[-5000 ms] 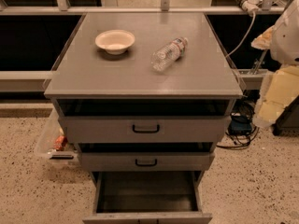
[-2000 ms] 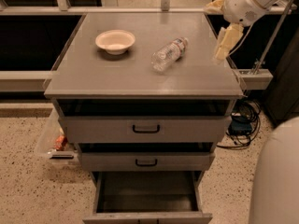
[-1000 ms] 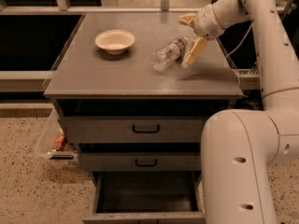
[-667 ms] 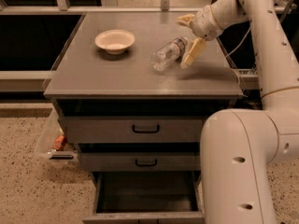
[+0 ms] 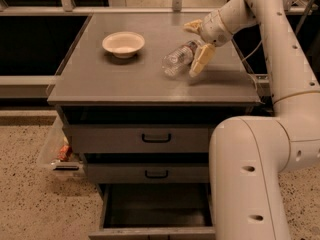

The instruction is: Place water bottle into bottom drawer

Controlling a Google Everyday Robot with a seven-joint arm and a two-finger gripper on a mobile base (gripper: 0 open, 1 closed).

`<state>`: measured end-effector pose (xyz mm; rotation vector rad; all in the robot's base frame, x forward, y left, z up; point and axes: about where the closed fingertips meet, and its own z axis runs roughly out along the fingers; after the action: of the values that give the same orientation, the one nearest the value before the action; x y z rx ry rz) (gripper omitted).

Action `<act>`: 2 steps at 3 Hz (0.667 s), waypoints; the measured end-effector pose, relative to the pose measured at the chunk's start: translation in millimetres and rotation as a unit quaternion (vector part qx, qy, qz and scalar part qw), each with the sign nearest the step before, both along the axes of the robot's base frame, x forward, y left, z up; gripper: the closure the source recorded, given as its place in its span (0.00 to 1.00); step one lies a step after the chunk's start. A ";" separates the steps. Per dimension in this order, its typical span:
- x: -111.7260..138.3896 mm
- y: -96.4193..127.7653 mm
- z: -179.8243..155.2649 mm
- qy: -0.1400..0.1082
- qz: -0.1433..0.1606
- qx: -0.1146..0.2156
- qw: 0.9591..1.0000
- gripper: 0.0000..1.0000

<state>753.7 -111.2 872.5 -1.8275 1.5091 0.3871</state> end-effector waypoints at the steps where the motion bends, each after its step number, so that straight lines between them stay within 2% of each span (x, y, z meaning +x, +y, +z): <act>1: -1.0 9.9 -12.4 0.018 0.009 -0.003 1.000 0.00; 2: -1.0 17.5 -24.4 0.033 0.016 -0.003 0.999 0.00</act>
Offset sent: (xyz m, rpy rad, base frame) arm 0.0127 0.0027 -0.0211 -0.0332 0.1438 0.0842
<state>752.7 -93.7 848.1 -1.8626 1.5285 0.4634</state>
